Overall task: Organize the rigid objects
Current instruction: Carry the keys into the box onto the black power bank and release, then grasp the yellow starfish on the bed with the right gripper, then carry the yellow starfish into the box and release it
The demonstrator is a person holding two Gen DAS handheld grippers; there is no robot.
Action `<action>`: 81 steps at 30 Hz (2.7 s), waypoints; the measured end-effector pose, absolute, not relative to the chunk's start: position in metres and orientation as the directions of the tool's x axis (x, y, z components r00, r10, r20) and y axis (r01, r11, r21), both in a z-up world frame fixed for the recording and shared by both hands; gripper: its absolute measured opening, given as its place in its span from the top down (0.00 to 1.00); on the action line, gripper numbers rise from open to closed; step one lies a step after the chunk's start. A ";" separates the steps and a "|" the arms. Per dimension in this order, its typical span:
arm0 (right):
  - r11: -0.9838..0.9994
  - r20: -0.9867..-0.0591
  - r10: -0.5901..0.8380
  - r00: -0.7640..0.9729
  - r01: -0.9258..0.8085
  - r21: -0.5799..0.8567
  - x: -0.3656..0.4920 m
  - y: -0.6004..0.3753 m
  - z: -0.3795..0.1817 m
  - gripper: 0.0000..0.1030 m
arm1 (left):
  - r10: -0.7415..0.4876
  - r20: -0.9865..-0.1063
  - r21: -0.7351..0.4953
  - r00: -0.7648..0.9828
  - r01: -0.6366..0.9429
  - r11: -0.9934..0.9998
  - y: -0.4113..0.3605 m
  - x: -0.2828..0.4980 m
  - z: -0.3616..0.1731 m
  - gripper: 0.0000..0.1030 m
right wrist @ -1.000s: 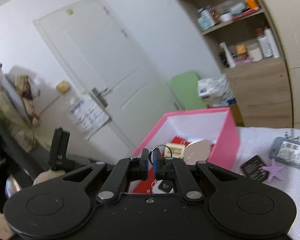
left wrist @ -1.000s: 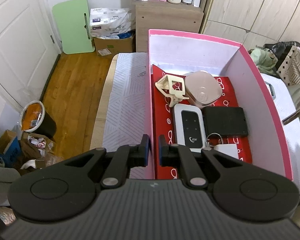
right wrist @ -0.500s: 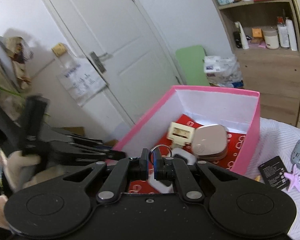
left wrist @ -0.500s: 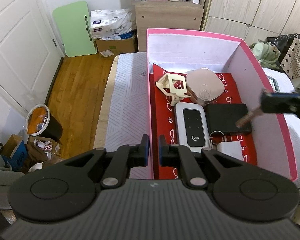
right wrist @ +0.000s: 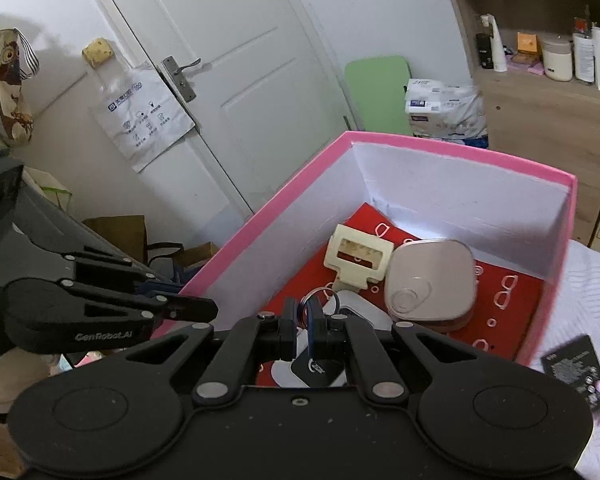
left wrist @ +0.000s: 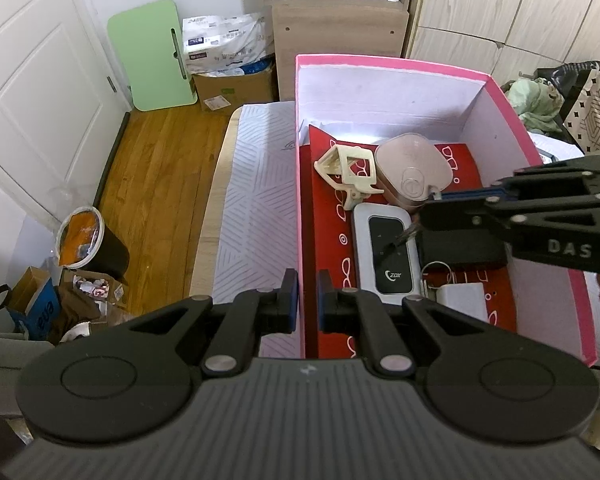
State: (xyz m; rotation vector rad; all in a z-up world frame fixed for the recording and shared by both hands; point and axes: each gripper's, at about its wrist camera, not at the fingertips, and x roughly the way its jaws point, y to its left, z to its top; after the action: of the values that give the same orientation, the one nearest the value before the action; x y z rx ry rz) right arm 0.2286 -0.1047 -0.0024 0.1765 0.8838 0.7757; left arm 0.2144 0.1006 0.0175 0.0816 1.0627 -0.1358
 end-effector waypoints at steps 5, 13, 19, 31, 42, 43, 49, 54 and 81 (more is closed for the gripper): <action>0.733 -0.601 0.672 0.434 -0.505 0.455 0.227 -0.118 0.001 0.86 | -0.061 -0.874 0.012 0.483 0.148 0.989 0.099 0.215 0.015 0.93; 0.760 -0.554 0.649 0.521 -0.438 0.480 0.203 -0.166 0.016 0.82 | -0.066 -0.877 0.003 0.475 0.143 0.990 0.102 0.215 0.010 0.93; 0.822 -0.553 0.562 0.615 -0.346 0.452 0.183 -0.219 0.025 0.77 | -0.071 -0.876 -0.005 0.477 0.139 0.990 0.104 0.215 0.008 0.93; 0.903 -0.636 0.429 0.641 -0.281 0.326 0.167 -0.261 -0.011 0.73 | -0.067 -0.875 -0.001 0.479 0.137 0.991 0.102 0.214 0.009 0.93; 0.785 -0.734 0.455 0.504 -0.616 0.063 0.191 -0.225 -0.054 0.62 | -0.065 -0.880 -0.006 0.470 0.125 0.992 0.104 0.216 0.010 0.93; 0.773 -0.733 0.463 0.498 -0.631 0.060 0.194 -0.223 -0.054 0.60 | -0.064 -0.880 -0.006 0.470 0.124 0.992 0.104 0.217 0.010 0.93; 0.704 -0.775 0.459 0.434 -0.710 0.019 0.209 -0.205 -0.063 0.49 | -0.069 -0.884 -0.014 0.462 0.121 0.993 0.105 0.218 0.009 0.93; 0.701 -0.778 0.471 0.416 -0.711 0.044 0.216 -0.201 -0.072 0.46 | -0.068 -0.885 -0.012 0.461 0.123 0.992 0.105 0.219 0.009 0.93; 0.834 -0.587 0.493 0.642 -0.540 0.109 0.160 -0.235 0.021 0.56 | -0.108 -0.872 -0.043 0.478 0.147 0.988 0.113 0.215 0.009 0.93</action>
State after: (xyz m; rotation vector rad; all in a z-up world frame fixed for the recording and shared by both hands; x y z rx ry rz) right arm 0.1600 -0.2351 0.0215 -0.0785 0.6449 0.5890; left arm 0.2148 0.1130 0.0093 0.0397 1.0613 -0.1557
